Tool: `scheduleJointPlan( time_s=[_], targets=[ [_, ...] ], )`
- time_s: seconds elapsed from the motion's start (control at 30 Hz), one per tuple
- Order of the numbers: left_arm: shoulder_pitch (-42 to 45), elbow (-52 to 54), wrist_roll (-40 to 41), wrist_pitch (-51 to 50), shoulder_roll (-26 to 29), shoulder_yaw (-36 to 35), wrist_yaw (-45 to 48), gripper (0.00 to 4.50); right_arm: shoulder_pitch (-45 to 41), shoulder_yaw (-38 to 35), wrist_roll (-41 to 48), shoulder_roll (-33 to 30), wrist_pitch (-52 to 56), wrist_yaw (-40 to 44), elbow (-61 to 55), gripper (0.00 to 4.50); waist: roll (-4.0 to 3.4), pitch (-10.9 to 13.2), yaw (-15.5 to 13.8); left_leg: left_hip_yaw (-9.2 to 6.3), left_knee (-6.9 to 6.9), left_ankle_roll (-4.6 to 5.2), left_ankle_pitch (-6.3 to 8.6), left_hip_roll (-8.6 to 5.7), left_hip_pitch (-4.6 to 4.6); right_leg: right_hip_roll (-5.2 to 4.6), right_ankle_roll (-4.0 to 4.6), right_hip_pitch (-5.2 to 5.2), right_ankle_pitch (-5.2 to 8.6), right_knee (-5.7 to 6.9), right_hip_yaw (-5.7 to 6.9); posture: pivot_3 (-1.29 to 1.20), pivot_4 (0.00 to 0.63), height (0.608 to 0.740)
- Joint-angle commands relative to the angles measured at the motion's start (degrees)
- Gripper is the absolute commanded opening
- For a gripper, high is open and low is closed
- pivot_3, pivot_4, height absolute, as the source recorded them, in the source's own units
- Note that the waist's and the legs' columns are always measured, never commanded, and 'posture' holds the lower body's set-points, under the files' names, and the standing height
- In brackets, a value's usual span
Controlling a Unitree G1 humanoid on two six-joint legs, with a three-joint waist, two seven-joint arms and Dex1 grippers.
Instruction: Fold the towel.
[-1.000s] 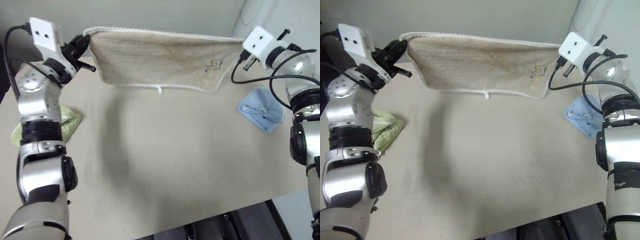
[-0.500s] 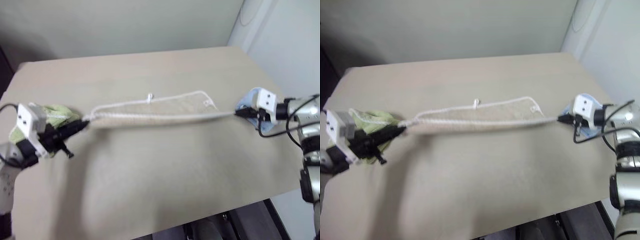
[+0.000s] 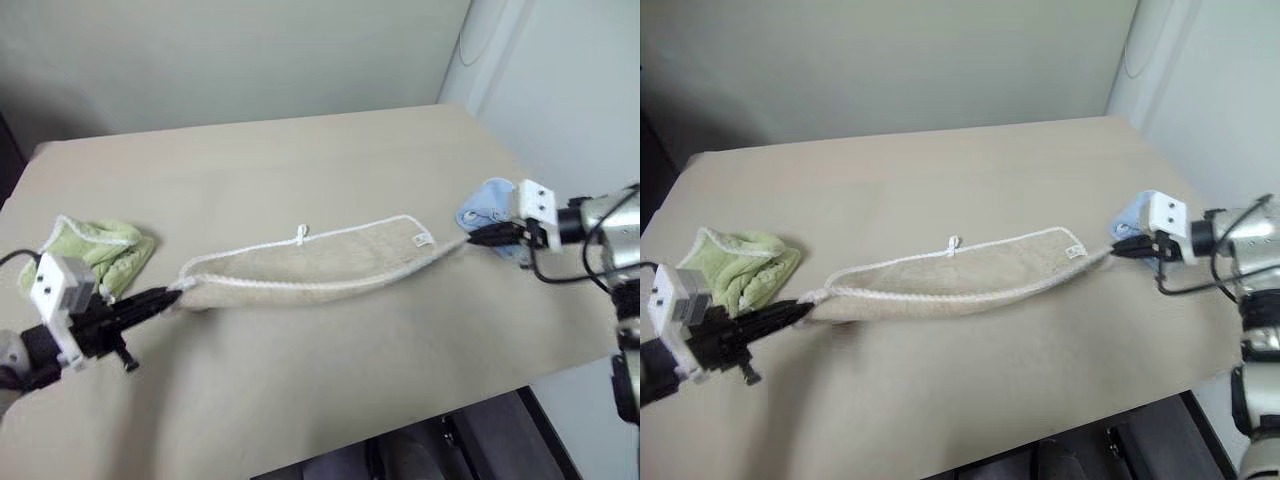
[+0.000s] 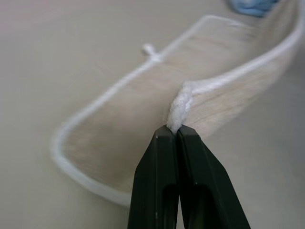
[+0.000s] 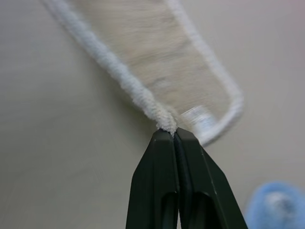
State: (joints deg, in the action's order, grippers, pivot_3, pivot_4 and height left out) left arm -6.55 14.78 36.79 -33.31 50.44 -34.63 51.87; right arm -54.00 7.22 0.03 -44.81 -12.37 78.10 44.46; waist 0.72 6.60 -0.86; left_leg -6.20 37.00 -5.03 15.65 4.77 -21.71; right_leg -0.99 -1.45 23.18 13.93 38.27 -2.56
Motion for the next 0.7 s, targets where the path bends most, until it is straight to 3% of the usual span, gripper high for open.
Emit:
scheduleJointPlan(
  time_s=[0.03,0.2,0.43,0.7],
  targets=[
    [7.92,-8.54,-5.23,3.53,0.43,4.50,-3.99,0.00,-6.85,2.06,-6.36,2.66,-5.95,-9.83,10.44,0.02,0.00,0.00,-0.07,-0.06,0.01,0.04,0.02,0.02,0.01,0.00,-0.03,0.08,-0.02,0.09,-0.15,0.00,0.150,0.740],
    [18.18,-18.88,-11.03,6.75,0.52,11.51,-5.64,0.00,-15.04,5.23,-12.69,7.42,-8.75,-20.32,22.15,0.02,0.01,-0.01,-0.09,0.13,0.04,-0.47,-0.07,-0.08,-0.31,-0.08,-0.13,0.75,-0.08,0.27,-0.69,0.00,0.150,0.740],
    [23.71,-27.69,-17.43,10.41,0.41,20.41,-2.90,0.00,-18.51,9.52,-20.34,12.43,-8.74,-31.13,29.60,0.02,0.03,-0.02,0.14,0.30,0.01,-0.71,0.15,-0.02,-0.57,-0.07,-0.14,1.34,-0.08,0.23,-0.79,0.00,0.150,0.740],
    [23.93,-30.54,-19.35,9.74,0.93,22.84,-0.72,0.00,-19.06,9.93,-23.23,13.97,-7.33,-34.61,31.99,0.02,0.02,-0.01,0.27,0.36,0.06,-0.74,0.14,0.01,-0.87,-0.07,-0.17,1.77,-0.10,0.52,-0.84,0.00,0.150,0.740]
  ],
)
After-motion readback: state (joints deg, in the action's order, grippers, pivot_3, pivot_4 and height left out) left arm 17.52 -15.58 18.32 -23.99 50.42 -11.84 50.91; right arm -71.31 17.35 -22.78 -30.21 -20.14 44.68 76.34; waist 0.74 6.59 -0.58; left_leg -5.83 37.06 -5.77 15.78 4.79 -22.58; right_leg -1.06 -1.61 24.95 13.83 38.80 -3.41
